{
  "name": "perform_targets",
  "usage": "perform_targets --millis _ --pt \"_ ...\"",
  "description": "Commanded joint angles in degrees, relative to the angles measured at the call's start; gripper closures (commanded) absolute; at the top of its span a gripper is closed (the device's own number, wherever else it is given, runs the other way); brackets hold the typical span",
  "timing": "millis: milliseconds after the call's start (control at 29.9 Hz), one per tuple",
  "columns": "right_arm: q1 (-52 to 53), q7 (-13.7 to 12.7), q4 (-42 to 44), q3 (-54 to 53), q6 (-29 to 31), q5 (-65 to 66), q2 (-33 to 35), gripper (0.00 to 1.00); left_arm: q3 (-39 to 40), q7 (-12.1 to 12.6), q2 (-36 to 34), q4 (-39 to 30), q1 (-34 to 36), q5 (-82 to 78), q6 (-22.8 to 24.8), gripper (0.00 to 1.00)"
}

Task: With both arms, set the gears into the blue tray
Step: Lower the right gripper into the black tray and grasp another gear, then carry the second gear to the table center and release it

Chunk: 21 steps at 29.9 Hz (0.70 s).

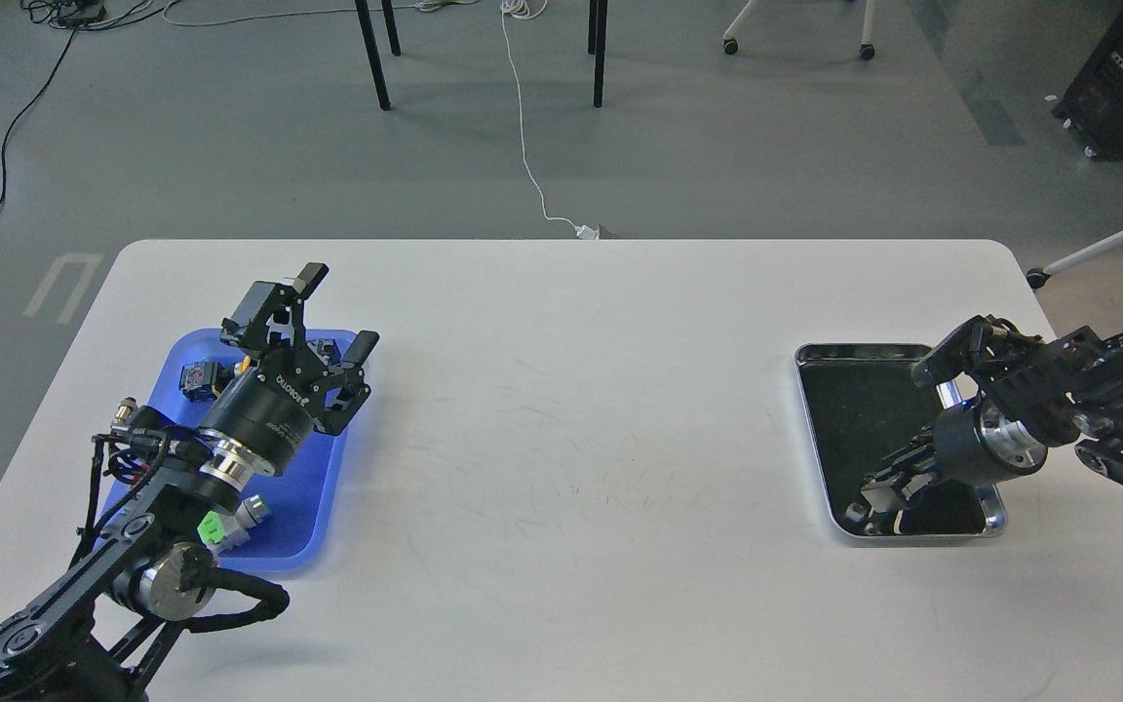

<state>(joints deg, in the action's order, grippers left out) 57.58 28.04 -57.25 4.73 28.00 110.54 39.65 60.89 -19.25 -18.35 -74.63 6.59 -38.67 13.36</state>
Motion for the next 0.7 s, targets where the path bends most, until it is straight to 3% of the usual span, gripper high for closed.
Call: perform_targets --millis 0,502,669 --pt "0.3 0.0 -0.2 0.0 0.0 0.0 0.2 0.80 -0.1 0.0 0.1 0.0 0.0 0.0 0.0 0.02" --pt "7.9 0.0 -4.9 -0.2 0.0 -1.0 1.0 0.79 0.0 0.0 0.0 -0.1 0.0 0.0 0.0 0.02" --pt "12.5 0.0 -4.5 0.0 0.0 -2.2 -4.0 0.79 0.1 0.1 0.2 -0.7 0.1 0.0 0.0 0.02"
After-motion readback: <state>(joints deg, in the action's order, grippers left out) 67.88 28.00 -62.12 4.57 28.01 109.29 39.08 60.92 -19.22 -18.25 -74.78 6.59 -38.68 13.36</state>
